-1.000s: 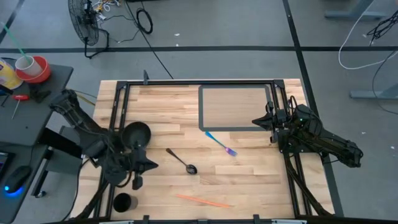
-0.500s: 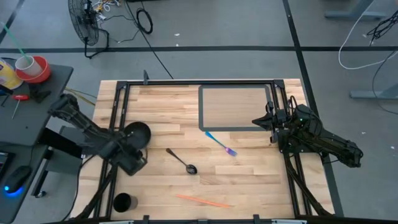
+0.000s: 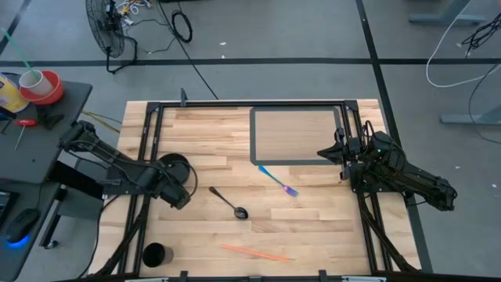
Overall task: Pick & Place Utensil
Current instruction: Put the black bowl on the transparent mat
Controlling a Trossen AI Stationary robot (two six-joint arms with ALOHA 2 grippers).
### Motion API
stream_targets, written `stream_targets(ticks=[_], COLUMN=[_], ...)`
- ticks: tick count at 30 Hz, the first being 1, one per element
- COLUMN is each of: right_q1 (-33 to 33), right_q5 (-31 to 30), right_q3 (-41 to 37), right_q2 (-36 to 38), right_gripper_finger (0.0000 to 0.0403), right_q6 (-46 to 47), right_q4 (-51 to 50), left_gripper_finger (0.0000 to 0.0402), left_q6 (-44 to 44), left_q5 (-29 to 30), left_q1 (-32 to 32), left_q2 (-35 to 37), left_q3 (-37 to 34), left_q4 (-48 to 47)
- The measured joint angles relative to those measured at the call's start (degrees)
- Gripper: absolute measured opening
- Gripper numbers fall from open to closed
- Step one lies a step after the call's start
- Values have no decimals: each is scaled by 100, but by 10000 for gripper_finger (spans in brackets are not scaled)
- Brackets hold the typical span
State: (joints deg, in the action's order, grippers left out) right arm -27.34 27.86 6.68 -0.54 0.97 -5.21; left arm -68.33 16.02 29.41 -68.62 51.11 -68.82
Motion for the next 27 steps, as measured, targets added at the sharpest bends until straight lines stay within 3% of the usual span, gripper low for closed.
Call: stream_targets(ticks=[7, 12, 27], right_q1=[0, 1, -1], right_q5=[0, 2, 0], right_q3=[0, 0, 1], right_q2=[0, 0, 0], right_gripper_finger=[9, 9, 9], right_q6=[-2, -2, -1], right_q4=[0, 0, 0], left_gripper_finger=[201, 201, 197], left_q6=[435, 293, 111], left_q5=[-11, -51, -144], left_q1=[-14, -178, -730], left_q2=[-2, -117, -1129], left_q3=[0, 0, 0], left_q4=[-1, 0, -65])
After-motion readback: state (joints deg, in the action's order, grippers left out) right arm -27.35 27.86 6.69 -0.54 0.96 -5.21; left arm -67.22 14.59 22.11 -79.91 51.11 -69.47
